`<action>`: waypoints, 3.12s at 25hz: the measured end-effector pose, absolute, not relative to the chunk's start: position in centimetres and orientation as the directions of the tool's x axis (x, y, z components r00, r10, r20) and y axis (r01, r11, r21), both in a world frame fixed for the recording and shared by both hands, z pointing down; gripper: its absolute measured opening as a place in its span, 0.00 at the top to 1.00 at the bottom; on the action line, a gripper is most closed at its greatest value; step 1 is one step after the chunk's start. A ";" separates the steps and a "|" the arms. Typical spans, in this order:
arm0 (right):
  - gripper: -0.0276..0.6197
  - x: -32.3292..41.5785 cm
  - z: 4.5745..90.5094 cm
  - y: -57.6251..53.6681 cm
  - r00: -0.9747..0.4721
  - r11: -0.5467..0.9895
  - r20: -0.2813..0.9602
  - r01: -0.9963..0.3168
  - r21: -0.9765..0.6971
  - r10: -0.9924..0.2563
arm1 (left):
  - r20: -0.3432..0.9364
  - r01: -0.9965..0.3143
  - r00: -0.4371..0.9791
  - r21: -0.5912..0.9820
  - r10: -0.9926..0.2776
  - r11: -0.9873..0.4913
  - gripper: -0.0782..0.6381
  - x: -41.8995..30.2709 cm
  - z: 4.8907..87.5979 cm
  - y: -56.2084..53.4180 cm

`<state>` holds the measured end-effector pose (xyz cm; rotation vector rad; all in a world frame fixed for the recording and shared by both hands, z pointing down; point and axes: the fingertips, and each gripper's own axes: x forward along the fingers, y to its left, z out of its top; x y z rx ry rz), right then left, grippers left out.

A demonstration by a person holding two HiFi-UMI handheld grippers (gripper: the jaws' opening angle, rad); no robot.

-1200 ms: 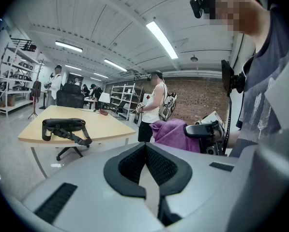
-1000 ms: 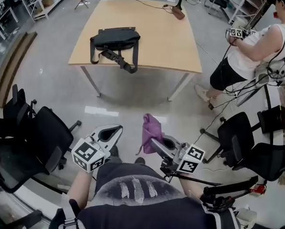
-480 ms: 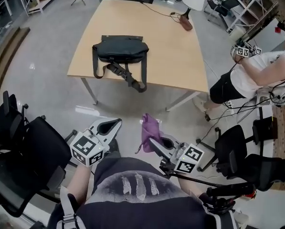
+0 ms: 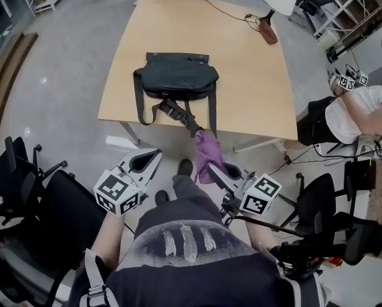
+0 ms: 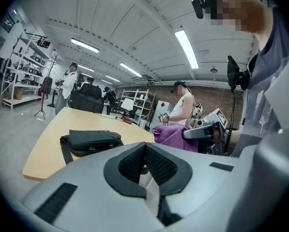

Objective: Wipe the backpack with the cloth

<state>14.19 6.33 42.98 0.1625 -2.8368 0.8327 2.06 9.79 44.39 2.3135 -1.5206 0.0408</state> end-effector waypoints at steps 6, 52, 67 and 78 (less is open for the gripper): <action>0.91 12.6 44.9 -7.9 -0.944 0.817 0.291 -0.288 -0.499 -0.155 | 0.269 -0.909 0.385 0.280 -0.883 -0.311 0.88 -1.5 44.6 1.1; 0.91 -18.7 57.6 -8.3 -0.597 0.763 0.571 0.112 -0.637 0.564 | 0.268 -0.890 0.390 0.357 -0.881 -0.286 0.88 -24.1 46.8 -12.3; 0.91 -24.2 63.3 -18.1 -0.508 0.986 0.847 0.030 -0.161 0.154 | 0.347 -0.956 0.272 0.202 -0.898 -0.211 0.88 -26.4 46.6 -11.4; 0.91 -20.7 63.0 -22.0 -0.441 0.995 0.897 0.092 0.047 -0.001 | 0.349 -0.937 0.343 0.191 -0.872 -0.292 0.88 -23.6 46.8 -13.1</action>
